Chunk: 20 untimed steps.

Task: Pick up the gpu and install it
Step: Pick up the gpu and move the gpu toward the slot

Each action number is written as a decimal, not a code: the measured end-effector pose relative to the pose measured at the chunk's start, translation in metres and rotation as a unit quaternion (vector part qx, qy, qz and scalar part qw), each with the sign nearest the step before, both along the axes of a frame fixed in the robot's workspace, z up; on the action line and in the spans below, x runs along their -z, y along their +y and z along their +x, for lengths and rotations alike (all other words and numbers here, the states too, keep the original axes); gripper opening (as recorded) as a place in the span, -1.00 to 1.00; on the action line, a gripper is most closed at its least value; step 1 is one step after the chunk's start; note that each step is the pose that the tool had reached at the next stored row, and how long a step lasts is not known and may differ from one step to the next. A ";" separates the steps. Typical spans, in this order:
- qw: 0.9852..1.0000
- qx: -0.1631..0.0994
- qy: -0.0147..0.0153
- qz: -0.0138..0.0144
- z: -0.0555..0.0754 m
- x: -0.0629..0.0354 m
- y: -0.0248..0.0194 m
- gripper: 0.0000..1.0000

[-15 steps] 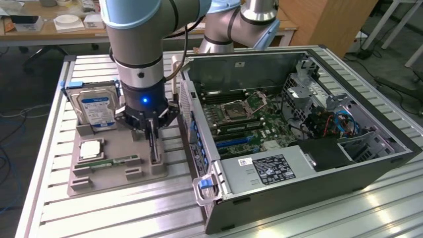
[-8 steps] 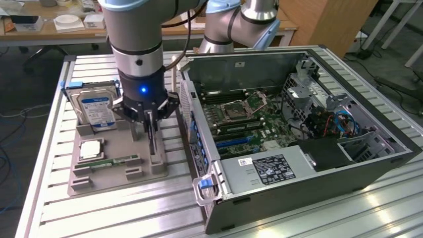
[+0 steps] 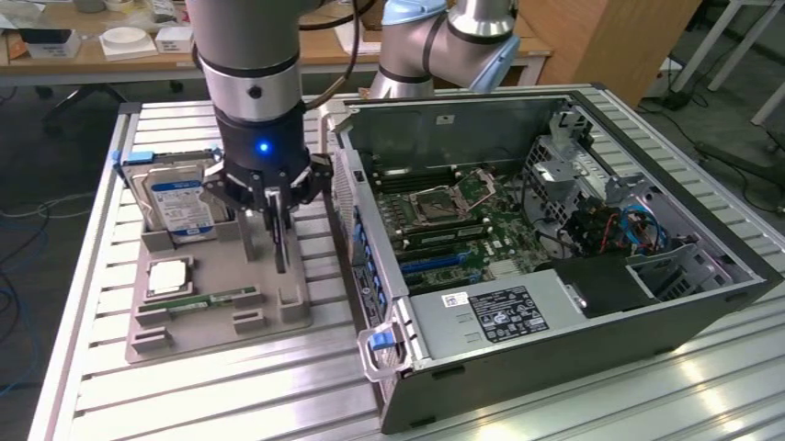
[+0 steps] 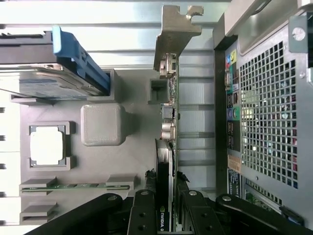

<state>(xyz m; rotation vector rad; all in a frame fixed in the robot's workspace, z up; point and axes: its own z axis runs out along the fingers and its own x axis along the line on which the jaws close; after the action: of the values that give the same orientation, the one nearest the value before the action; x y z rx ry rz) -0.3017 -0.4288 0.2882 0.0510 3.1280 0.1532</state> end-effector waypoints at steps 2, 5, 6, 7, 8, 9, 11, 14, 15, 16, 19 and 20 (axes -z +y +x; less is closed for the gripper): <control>1.000 -0.003 0.001 0.004 0.000 -0.0016 0.0000 -0.48; 1.000 -0.011 0.004 0.010 0.000 -0.0033 0.0000 -0.48; 1.000 -0.012 0.004 0.011 0.000 -0.0037 0.0000 -0.48; 1.000 -0.013 0.005 0.013 0.000 -0.0041 0.0000 -0.48; 1.000 -0.013 0.005 0.013 0.000 -0.0042 0.0001 -0.48; 1.000 -0.013 0.004 0.013 0.000 -0.0041 0.0001 -0.48; 1.000 -0.013 0.005 0.013 0.000 -0.0041 0.0000 -0.48; 1.000 -0.014 0.005 0.003 0.000 -0.0043 0.0000 -0.48; 1.000 -0.014 0.005 -0.002 0.000 -0.0043 0.0000 -0.48; 1.000 -0.014 0.005 -0.009 0.000 -0.0042 0.0000 -0.48; 1.000 -0.014 0.005 -0.013 0.000 -0.0042 -0.0001 -0.48; 1.000 -0.014 0.005 -0.013 0.000 -0.0042 -0.0001 -0.48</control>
<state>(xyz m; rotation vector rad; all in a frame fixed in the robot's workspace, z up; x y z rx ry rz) -0.3017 -0.4289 0.2924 0.0081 3.1407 0.1136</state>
